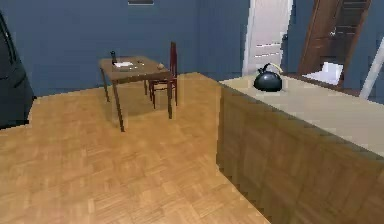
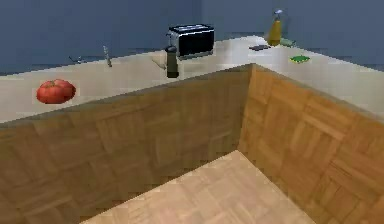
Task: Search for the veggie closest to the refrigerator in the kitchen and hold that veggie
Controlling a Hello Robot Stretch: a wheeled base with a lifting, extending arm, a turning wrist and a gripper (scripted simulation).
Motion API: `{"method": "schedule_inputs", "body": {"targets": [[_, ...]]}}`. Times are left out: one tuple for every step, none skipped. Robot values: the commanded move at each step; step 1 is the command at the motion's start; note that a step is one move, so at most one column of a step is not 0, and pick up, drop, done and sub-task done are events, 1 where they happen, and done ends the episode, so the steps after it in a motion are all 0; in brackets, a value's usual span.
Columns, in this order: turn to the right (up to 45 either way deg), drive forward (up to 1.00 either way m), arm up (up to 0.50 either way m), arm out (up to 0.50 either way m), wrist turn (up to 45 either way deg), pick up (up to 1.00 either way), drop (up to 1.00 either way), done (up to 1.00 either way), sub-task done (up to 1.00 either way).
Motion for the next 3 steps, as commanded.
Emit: {"method": "schedule_inputs", "body": {"targets": [[45.0, 0.00, 0.00, 0.00, 0.0, 0.00, 0.00, 0.00, 0.00], [45.0, 0.00, 0.00, 0.00, 0.0, 0.00, 0.00, 0.00, 0.00], [45.0, 0.00, 0.00, 0.00, 0.0, 0.00, 0.00, 0.00, 0.00]]}}
